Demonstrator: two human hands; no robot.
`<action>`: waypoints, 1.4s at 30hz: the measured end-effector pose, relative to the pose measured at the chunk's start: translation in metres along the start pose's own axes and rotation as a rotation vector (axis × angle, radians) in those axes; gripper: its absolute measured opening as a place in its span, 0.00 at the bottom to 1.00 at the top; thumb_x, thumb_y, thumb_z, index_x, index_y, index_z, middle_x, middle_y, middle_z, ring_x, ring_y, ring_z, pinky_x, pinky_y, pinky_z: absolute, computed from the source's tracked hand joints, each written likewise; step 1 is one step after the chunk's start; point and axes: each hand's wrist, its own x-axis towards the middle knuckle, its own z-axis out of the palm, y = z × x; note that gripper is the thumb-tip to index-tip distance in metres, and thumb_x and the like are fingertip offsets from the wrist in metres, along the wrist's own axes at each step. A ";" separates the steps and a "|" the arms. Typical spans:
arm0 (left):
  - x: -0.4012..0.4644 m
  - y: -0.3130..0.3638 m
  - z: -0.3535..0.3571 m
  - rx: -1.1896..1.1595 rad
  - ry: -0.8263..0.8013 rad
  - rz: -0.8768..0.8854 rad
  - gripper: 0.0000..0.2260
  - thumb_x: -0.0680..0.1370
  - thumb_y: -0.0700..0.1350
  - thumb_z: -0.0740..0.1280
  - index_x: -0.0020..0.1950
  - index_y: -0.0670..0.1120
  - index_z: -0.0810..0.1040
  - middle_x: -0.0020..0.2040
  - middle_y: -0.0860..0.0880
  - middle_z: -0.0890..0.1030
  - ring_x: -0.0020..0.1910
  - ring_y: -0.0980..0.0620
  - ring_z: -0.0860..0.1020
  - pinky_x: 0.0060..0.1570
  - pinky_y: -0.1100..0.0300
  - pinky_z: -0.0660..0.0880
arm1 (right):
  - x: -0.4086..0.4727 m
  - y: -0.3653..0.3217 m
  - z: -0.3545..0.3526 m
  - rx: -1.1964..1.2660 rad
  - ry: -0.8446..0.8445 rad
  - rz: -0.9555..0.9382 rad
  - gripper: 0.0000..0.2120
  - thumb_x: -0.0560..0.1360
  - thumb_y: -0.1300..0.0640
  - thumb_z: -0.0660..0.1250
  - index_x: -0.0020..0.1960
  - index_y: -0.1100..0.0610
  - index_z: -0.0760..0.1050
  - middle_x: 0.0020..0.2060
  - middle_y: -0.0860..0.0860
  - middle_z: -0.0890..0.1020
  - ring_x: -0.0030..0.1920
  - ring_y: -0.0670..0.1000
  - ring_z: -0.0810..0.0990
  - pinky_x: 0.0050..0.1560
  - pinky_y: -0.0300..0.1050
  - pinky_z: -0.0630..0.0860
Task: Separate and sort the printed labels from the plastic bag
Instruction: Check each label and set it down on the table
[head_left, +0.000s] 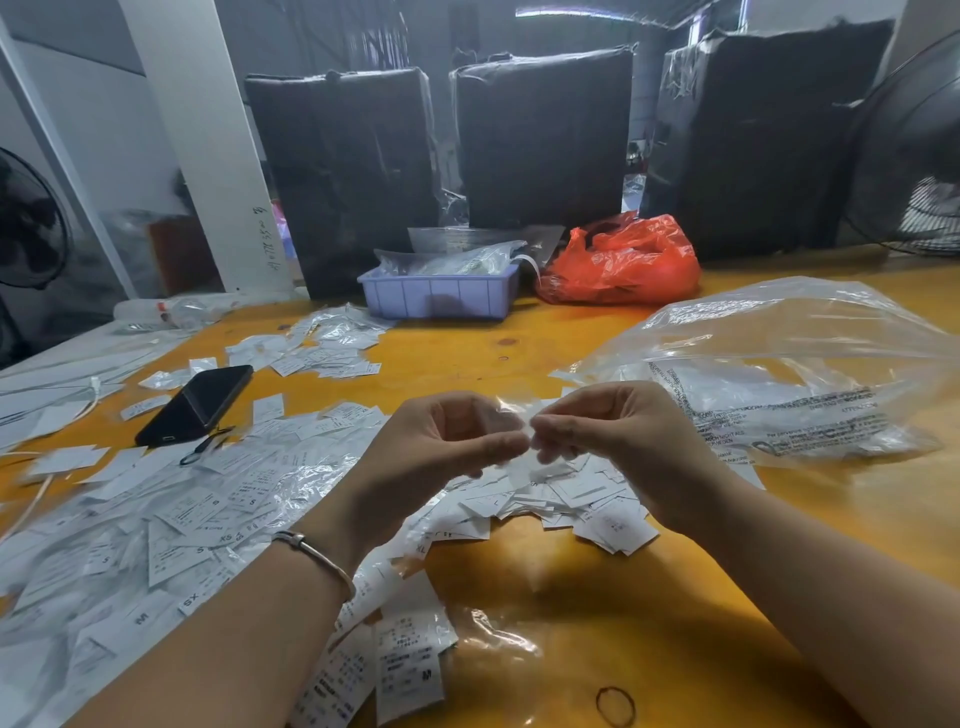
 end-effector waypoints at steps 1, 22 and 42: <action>0.000 -0.001 0.001 0.010 0.014 -0.006 0.14 0.68 0.49 0.75 0.46 0.40 0.82 0.41 0.44 0.84 0.39 0.52 0.80 0.38 0.64 0.76 | 0.000 0.000 0.000 0.011 0.008 0.006 0.10 0.68 0.62 0.72 0.45 0.69 0.81 0.35 0.61 0.84 0.34 0.52 0.82 0.35 0.38 0.75; 0.002 -0.006 0.001 0.071 0.163 0.088 0.02 0.72 0.39 0.73 0.43 0.40 0.83 0.38 0.44 0.85 0.35 0.55 0.82 0.35 0.69 0.75 | 0.009 0.022 -0.008 -0.796 -0.021 -0.032 0.03 0.69 0.55 0.75 0.42 0.49 0.85 0.43 0.46 0.80 0.47 0.45 0.75 0.46 0.40 0.70; 0.001 -0.006 0.003 0.203 0.104 0.169 0.08 0.67 0.47 0.75 0.39 0.42 0.83 0.36 0.47 0.84 0.35 0.50 0.82 0.40 0.59 0.81 | 0.009 0.001 -0.026 0.040 0.315 0.455 0.05 0.67 0.69 0.72 0.42 0.61 0.83 0.36 0.56 0.86 0.37 0.52 0.84 0.33 0.39 0.79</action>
